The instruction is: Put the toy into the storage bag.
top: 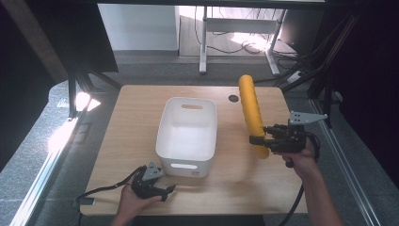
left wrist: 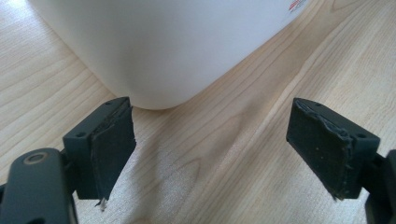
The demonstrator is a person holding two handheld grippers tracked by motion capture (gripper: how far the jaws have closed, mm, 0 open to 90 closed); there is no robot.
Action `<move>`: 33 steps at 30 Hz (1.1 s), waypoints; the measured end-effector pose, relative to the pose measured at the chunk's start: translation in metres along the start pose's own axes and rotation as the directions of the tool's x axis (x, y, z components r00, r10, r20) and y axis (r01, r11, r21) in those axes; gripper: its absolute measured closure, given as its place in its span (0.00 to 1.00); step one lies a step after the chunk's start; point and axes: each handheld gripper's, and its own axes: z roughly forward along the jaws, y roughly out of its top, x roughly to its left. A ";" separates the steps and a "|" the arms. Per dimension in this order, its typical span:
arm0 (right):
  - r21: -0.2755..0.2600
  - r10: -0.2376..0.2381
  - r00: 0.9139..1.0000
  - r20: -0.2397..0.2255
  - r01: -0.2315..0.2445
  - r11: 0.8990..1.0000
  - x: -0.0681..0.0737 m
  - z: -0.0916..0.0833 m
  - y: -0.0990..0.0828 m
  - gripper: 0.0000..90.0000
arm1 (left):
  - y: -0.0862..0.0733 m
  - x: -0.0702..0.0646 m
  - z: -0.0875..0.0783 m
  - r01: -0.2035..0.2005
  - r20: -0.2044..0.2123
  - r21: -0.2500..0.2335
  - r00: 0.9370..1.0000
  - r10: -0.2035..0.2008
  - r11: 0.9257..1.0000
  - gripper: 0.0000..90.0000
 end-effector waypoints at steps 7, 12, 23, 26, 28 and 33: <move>-0.021 0.001 1.000 0.000 -0.001 1.000 0.000 0.002 0.005 0.57 | 0.000 0.000 0.000 -0.002 0.001 0.002 1.000 0.002 1.000 0.17; -0.024 -0.007 1.000 0.001 0.007 1.000 0.001 0.005 0.008 0.57 | 0.000 0.000 0.001 -0.001 0.001 0.006 1.000 0.001 1.000 0.17; -0.041 -0.015 1.000 -0.010 0.014 0.999 0.005 0.012 0.018 0.57 | 0.000 0.000 0.001 -0.004 0.000 0.009 1.000 0.004 1.000 0.17; -0.044 -0.018 1.000 -0.016 0.017 0.999 0.006 0.015 0.020 0.57 | 0.000 0.000 0.001 -0.004 0.001 0.009 1.000 0.004 1.000 0.17; -0.047 -0.023 1.000 -0.018 0.022 0.999 0.006 0.016 0.022 0.57 | 0.000 0.000 0.001 -0.004 0.001 0.010 1.000 0.004 1.000 0.17; -0.056 -0.026 0.999 -0.029 0.024 0.998 0.008 0.020 0.025 0.57 | 0.000 0.000 0.001 -0.004 0.001 0.011 1.000 0.004 1.000 0.17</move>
